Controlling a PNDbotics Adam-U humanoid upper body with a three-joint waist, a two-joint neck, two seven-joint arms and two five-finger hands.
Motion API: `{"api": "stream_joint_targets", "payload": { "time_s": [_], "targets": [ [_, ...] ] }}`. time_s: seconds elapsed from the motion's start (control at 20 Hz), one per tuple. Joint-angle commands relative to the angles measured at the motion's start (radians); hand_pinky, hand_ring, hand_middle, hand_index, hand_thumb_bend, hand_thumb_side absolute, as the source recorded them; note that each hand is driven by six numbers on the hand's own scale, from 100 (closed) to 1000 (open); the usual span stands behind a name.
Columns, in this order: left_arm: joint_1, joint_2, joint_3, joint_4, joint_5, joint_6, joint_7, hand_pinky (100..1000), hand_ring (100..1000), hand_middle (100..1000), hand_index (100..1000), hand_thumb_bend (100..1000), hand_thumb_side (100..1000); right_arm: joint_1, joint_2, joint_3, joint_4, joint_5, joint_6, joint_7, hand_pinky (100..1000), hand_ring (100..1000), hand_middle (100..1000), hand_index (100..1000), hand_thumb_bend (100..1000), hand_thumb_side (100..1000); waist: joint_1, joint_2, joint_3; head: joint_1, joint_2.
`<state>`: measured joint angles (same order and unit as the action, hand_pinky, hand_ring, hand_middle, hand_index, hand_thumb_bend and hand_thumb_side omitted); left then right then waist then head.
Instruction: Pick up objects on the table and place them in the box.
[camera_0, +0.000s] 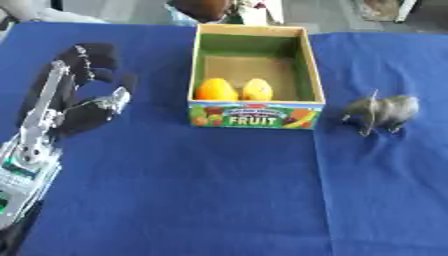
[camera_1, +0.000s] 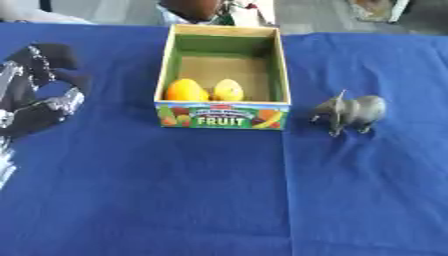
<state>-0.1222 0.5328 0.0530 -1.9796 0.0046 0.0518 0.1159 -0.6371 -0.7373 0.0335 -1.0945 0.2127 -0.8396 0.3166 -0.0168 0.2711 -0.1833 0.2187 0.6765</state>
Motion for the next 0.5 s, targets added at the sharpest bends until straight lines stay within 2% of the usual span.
{"api": "stream_joint_targets", "payload": {
  "time_s": [0.05, 0.5],
  "targets": [
    [0.004, -0.001, 0.013, -0.02, -0.011, -0.005, -0.003, 642, 697, 624, 756, 334, 192, -0.035, -0.007, 0.003, 0.028, 0.054, -0.067, 0.089, 876, 1000, 772, 799, 100, 169, 0.002, -0.017, 0.002, -0.01, 0.003],
    [0.015, -0.025, 0.009, -0.02, -0.014, 0.001, -0.014, 642, 693, 620, 756, 334, 208, -0.087, 0.054, 0.007, 0.126, 0.166, -0.067, 0.098, 892, 1000, 804, 840, 100, 164, 0.012, -0.017, 0.011, -0.025, 0.005]
  ]
}}
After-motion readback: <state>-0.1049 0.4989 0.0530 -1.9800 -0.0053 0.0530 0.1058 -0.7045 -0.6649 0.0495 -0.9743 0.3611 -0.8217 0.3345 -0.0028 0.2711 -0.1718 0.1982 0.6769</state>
